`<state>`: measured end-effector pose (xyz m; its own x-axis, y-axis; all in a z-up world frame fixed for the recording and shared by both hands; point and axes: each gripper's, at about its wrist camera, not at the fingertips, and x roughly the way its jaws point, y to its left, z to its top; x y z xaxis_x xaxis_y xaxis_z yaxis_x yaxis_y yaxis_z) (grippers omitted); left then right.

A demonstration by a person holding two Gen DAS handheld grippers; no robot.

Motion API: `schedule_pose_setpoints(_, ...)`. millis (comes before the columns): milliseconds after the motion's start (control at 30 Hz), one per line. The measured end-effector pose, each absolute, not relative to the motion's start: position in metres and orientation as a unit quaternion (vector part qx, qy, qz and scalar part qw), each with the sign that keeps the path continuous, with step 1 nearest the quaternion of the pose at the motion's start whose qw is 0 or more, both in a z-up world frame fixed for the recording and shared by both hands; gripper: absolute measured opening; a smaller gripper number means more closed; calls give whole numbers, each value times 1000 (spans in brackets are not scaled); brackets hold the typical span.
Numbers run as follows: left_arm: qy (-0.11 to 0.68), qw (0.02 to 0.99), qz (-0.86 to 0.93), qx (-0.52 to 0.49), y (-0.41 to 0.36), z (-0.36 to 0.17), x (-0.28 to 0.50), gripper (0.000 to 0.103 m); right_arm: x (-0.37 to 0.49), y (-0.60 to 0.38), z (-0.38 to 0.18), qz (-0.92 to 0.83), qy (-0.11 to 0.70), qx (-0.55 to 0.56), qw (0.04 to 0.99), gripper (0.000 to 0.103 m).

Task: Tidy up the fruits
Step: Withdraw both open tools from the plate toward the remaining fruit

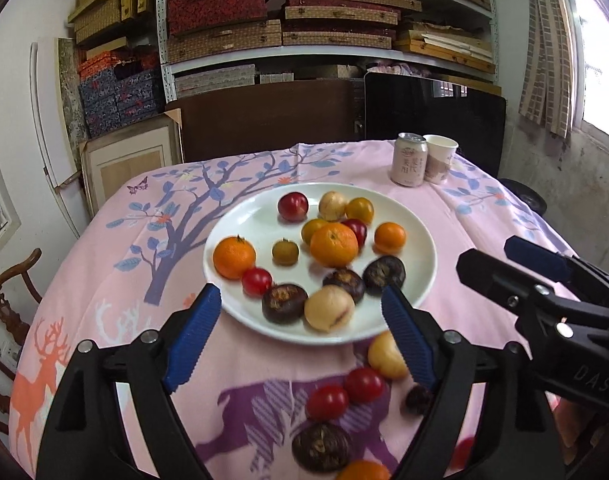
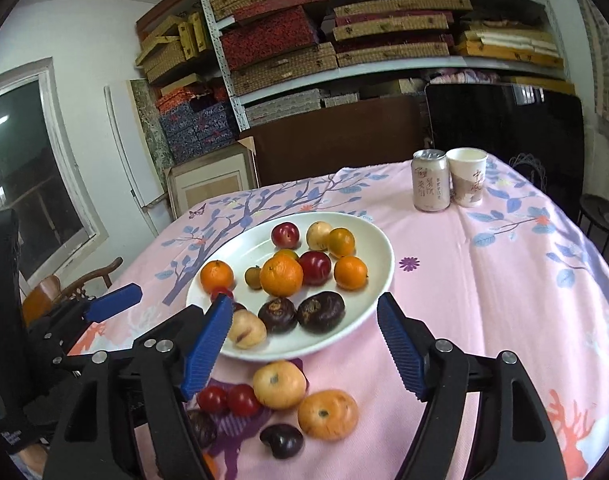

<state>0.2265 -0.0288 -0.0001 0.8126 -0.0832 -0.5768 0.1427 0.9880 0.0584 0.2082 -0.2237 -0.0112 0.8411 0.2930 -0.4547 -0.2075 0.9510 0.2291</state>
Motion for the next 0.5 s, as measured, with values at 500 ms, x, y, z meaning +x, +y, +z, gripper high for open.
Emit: schedule_pose_setpoints(500,321,946,-46,5,-3,-30,133,87,133,-226,-44,123,260,37,957,78)
